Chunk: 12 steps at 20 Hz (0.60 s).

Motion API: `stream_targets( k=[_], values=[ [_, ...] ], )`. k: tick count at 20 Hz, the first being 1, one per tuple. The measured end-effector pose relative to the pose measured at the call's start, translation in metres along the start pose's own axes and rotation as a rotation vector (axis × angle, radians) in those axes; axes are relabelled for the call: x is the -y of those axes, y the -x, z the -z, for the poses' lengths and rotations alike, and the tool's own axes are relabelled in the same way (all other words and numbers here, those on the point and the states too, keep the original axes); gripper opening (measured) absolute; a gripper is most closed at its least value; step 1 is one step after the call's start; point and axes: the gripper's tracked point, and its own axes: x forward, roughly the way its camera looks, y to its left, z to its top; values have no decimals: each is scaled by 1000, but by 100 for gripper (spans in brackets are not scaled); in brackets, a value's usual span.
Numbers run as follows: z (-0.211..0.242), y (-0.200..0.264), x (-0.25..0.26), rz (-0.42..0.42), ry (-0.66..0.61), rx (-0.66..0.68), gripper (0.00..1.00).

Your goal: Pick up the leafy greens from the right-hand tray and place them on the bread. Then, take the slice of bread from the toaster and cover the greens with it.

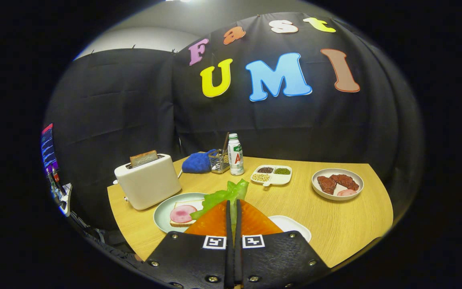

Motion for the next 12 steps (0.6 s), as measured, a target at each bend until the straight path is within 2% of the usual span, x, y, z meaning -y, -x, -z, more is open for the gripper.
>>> stream_targets(
  k=[4, 8, 12],
  values=[
    [-4, -15, -28, 9, 25, 13, 1],
    [-7, -31, -48, 59, 39, 32, 1],
    [-6, -42, -73, 52, 16, 56, 1]
  ],
)
